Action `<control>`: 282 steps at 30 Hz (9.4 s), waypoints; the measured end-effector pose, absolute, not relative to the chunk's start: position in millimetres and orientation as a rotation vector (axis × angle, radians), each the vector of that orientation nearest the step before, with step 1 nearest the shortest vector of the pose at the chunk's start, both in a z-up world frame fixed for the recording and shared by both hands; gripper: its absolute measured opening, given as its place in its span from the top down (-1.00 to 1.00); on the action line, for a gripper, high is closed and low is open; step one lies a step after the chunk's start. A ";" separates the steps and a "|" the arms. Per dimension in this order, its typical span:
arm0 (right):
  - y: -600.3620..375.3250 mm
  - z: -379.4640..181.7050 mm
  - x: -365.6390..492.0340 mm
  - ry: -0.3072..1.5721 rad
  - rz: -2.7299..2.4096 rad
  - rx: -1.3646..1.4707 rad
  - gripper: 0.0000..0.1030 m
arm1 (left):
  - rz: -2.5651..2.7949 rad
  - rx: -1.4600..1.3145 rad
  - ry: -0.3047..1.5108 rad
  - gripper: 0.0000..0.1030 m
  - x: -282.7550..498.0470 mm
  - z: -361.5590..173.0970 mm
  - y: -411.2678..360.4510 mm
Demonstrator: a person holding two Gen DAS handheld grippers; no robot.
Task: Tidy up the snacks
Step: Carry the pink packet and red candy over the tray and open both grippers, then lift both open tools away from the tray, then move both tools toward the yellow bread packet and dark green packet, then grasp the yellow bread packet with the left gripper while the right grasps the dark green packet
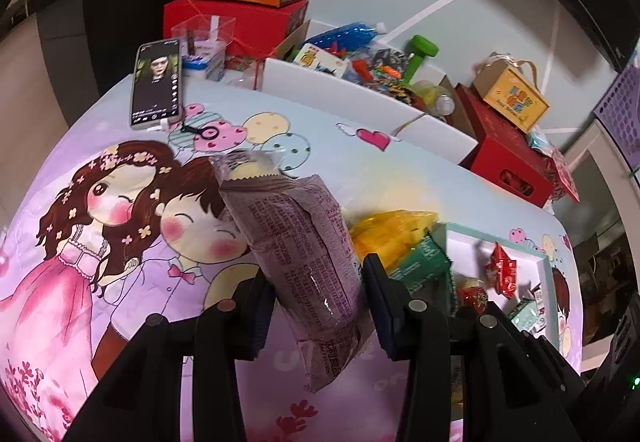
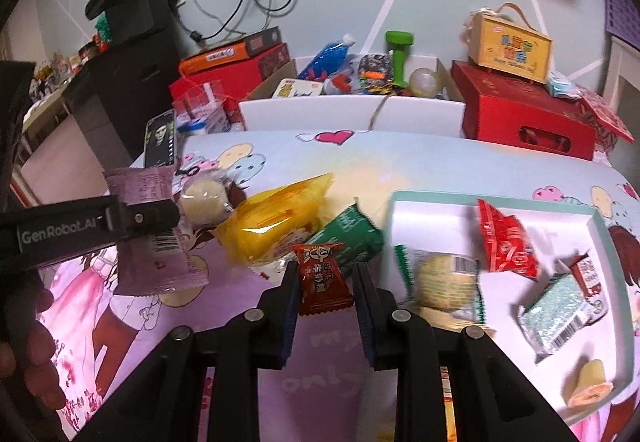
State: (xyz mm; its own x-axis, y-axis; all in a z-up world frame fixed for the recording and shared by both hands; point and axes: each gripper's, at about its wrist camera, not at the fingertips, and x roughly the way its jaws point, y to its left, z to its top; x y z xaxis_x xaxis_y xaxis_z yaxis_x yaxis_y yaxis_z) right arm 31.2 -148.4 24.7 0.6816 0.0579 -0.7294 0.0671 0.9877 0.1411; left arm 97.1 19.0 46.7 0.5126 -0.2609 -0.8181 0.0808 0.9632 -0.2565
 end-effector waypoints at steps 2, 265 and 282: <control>-159.0 27.7 27.7 0.818 -0.029 0.174 0.45 | -0.218 -0.190 1.007 0.14 95.4 49.7 14.8; -98.7 -35.9 123.8 1.104 0.002 -0.396 -0.42 | -0.278 -0.316 1.130 0.17 143.0 -2.3 42.3; -113.6 -1.2 91.3 0.996 -0.068 -0.176 -0.37 | -0.284 -0.315 1.114 0.17 141.1 4.5 42.0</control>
State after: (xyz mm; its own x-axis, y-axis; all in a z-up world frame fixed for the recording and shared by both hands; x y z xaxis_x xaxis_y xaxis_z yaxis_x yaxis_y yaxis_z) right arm 91.3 -113.6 -1.2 0.5425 -0.1378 -0.8287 -0.0233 0.9836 -0.1789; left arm 141.1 42.0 4.5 0.4137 -0.3773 -0.8285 0.0660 0.9201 -0.3860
